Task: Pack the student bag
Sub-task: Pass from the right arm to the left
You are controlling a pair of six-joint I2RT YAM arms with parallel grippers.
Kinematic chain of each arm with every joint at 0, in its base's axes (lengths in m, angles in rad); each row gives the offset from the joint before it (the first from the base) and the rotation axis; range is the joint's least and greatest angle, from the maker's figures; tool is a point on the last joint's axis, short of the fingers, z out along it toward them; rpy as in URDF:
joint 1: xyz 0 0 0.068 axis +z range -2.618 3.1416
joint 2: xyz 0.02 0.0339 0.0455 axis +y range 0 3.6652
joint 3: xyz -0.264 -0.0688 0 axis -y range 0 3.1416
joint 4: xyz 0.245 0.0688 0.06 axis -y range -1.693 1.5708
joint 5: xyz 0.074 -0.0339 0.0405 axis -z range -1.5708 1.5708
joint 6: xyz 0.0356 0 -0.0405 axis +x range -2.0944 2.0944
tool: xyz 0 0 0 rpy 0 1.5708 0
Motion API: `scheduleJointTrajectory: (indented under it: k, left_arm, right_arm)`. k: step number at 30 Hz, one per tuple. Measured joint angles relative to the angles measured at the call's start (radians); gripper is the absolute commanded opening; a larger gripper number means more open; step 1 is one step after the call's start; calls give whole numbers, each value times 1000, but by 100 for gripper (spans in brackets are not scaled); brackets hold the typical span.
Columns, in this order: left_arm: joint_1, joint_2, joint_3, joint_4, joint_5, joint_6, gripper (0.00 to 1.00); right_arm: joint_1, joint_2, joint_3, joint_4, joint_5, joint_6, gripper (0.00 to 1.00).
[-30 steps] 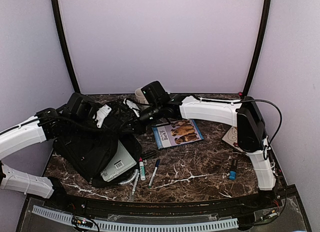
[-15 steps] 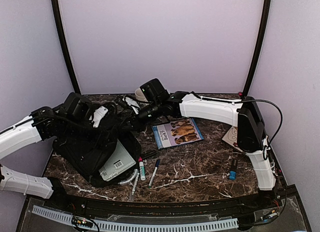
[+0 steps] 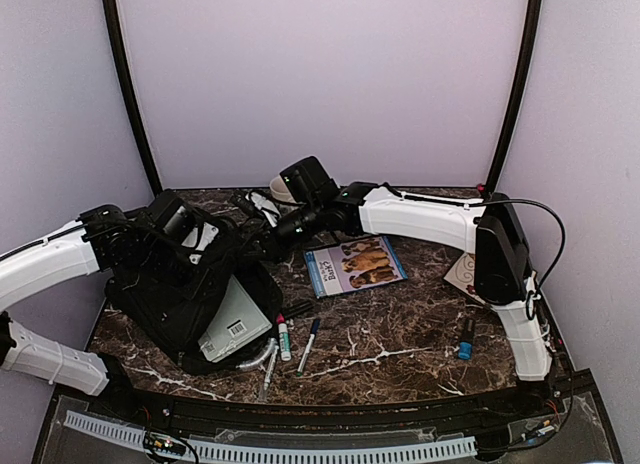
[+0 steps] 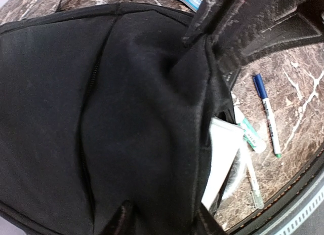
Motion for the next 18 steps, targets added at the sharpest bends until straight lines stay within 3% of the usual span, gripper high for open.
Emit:
scheduleJointTrajectory:
  k: [5, 18]
  left_arm:
    - [0, -11, 0, 12, -47, 22, 0]
    - [18, 1, -29, 200, -212, 330, 0]
  right_arm:
    - [-1, 0, -4, 11, 6, 4, 0]
    - [-21, -44, -74, 71, 67, 3, 0]
